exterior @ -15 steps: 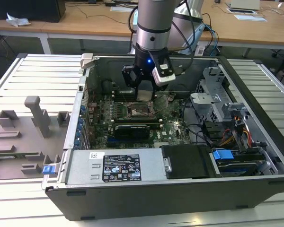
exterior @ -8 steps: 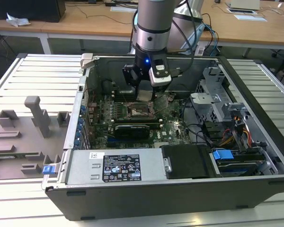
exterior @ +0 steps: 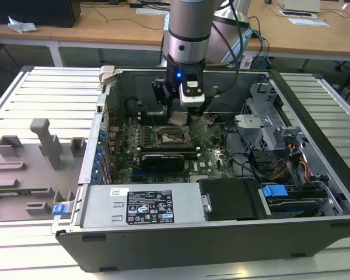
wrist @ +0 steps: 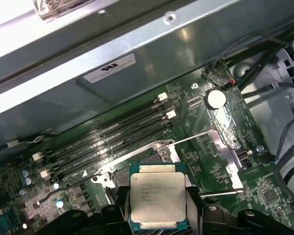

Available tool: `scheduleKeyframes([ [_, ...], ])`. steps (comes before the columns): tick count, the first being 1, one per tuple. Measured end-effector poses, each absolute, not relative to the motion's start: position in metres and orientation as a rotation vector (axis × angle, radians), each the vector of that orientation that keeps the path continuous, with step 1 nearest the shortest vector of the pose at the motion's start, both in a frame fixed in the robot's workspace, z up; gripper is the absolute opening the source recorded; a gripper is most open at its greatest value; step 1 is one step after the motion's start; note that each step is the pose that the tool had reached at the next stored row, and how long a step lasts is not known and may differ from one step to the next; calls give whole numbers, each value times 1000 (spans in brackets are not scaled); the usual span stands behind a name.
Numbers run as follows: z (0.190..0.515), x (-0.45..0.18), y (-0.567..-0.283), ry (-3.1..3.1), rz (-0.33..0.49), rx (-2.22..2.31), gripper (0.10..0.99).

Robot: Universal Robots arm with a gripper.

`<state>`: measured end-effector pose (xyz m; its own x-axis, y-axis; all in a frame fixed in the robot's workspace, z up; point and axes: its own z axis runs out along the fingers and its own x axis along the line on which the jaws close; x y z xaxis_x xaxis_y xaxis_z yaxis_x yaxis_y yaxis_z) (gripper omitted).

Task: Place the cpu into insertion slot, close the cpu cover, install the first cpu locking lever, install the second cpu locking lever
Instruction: 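Place the cpu into insertion slot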

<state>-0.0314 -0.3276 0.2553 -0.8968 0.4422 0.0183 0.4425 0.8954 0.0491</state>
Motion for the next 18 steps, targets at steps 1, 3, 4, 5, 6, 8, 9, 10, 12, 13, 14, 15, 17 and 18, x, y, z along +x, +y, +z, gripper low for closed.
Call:
scheduleKeyframes([
  [1,255,-31,-328,-3047,-82,-732,545],
  [3,255,-31,-328,-3038,-82,-771,545],
  [4,255,-31,-328,-3034,-82,-790,545],
  [5,255,-31,-328,-3025,-82,-828,545],
  [6,255,-31,-328,-3016,-82,-861,545],
  [8,255,-31,-328,-3005,-82,-901,545],
  [9,254,-31,-328,-2996,-82,-931,545],
  [10,254,-31,-328,-2988,-82,-960,545],
  [12,254,-31,-328,-2970,-82,-1015,545],
  [13,254,-31,-328,-2964,-82,-1035,545],
  [14,254,-31,-328,-2955,-82,-1062,545],
  [15,254,-31,-328,-2944,-82,-1093,545],
  [17,254,-31,-328,-2932,-82,-1126,545],
  [18,254,-31,-328,-2923,-83,-1150,545],
])
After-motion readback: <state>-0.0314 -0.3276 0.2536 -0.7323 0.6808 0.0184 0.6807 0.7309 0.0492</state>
